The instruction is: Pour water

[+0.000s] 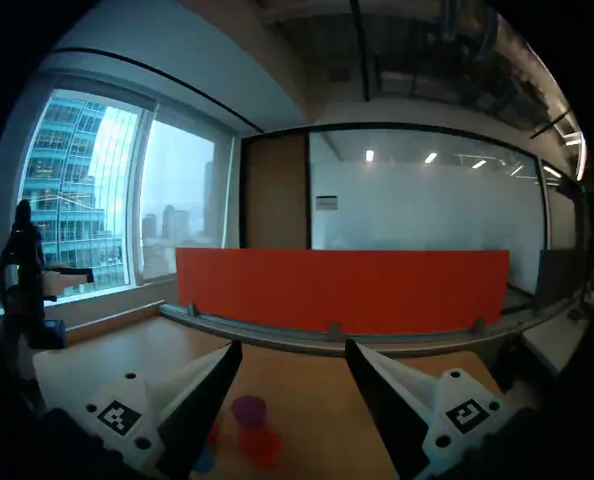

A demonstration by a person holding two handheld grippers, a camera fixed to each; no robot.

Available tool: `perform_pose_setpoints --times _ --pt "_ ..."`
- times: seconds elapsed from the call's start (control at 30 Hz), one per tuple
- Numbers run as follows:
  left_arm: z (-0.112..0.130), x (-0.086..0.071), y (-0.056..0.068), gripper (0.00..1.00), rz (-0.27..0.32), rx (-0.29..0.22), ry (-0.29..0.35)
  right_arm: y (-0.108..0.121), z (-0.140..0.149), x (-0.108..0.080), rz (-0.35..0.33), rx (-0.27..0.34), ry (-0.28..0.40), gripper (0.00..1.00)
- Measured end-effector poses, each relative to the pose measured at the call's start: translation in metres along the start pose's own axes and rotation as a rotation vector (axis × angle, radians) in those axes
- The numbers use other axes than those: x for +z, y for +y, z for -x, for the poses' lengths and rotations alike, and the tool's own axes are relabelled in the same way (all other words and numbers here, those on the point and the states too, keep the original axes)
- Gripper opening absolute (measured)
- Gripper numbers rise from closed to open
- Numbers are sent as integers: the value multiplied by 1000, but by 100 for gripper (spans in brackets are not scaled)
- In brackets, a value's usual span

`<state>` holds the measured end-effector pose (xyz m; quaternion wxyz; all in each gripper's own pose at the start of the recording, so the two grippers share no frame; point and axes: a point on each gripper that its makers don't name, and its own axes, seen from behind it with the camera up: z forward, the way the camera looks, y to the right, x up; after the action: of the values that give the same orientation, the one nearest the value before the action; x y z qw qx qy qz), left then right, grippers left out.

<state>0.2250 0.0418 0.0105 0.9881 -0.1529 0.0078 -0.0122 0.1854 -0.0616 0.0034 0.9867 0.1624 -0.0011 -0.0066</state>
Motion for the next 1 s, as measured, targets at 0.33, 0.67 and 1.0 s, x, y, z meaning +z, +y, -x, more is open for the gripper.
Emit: perform_pose_setpoints --times 0.33,0.67,1.0 --pt "2 8 23 100 125 -34 -2 -34 -5 -1 -154 -46 5 99" --pt "7 14 38 100 212 -32 -2 -52 -6 1 -236 -49 4 99" --pt "14 10 57 100 303 -37 -17 -66 -4 1 -315 -20 -14 99"
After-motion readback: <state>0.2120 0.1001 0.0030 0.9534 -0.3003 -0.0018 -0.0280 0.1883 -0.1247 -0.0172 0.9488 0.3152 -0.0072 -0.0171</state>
